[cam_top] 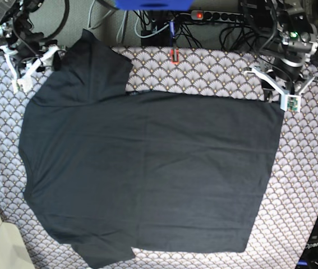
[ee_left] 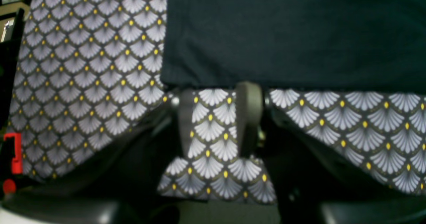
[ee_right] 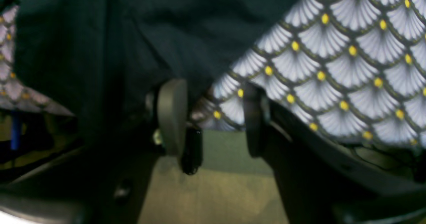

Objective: Fold the T-shirt properly
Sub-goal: 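Lower both grippers onto the shirt's shoulder edge corners and grasp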

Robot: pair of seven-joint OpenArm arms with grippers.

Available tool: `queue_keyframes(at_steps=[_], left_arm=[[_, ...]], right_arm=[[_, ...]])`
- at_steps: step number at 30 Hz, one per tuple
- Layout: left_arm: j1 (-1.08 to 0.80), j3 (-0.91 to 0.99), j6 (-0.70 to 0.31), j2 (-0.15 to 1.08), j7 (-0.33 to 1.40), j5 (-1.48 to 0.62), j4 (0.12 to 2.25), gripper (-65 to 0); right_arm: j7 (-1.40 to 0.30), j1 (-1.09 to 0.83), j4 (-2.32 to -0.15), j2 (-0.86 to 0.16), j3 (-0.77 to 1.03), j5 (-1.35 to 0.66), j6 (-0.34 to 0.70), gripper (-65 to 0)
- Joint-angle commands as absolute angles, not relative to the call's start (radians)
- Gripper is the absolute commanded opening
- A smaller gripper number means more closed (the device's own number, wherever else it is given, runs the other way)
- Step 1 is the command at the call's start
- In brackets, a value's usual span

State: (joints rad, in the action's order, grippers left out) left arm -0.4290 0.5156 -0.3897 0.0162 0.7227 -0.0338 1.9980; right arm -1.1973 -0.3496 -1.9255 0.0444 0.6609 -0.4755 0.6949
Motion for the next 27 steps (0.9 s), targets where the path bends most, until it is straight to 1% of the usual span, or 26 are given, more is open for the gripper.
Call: queue_keyframes(at_steps=[1, 5, 9, 11, 14, 27], left_arm=[[-0.429, 0.518, -0.389, 0.021, 0.702, -0.041, 2.015, -44.2], [-0.427, 0.518, -0.389, 0.022, 0.702, -0.041, 2.015, -44.2], [-0.427, 0.518, -0.389, 0.024, 0.702, -0.041, 2.015, -44.2], [-0.427, 0.518, -0.389, 0.024, 0.702, -0.041, 2.015, -44.2], [-0.427, 0.518, -0.389, 0.024, 0.702, -0.041, 2.015, -44.2], [-0.426, 0.518, -0.384, 0.021, 0.702, -0.041, 2.015, -44.2]], right_arm=[[-1.188, -0.352, -1.940, 0.035, 0.654, -0.512, 0.698, -35.3], [-1.194, -0.355, -1.931, 0.019, 0.628, -0.552, 0.698, -35.2], [-1.187, -0.343, -1.839, 0.013, 0.627, -0.550, 0.698, -35.2], [-1.182, -0.341, -1.793, -0.015, 0.625, -0.555, 0.698, -35.2], [-1.170, -0.328, -1.756, -0.021, 0.625, -0.555, 0.698, -35.2], [-1.173, -0.331, -1.748, -0.010, 0.610, -0.553, 0.698, -35.3]])
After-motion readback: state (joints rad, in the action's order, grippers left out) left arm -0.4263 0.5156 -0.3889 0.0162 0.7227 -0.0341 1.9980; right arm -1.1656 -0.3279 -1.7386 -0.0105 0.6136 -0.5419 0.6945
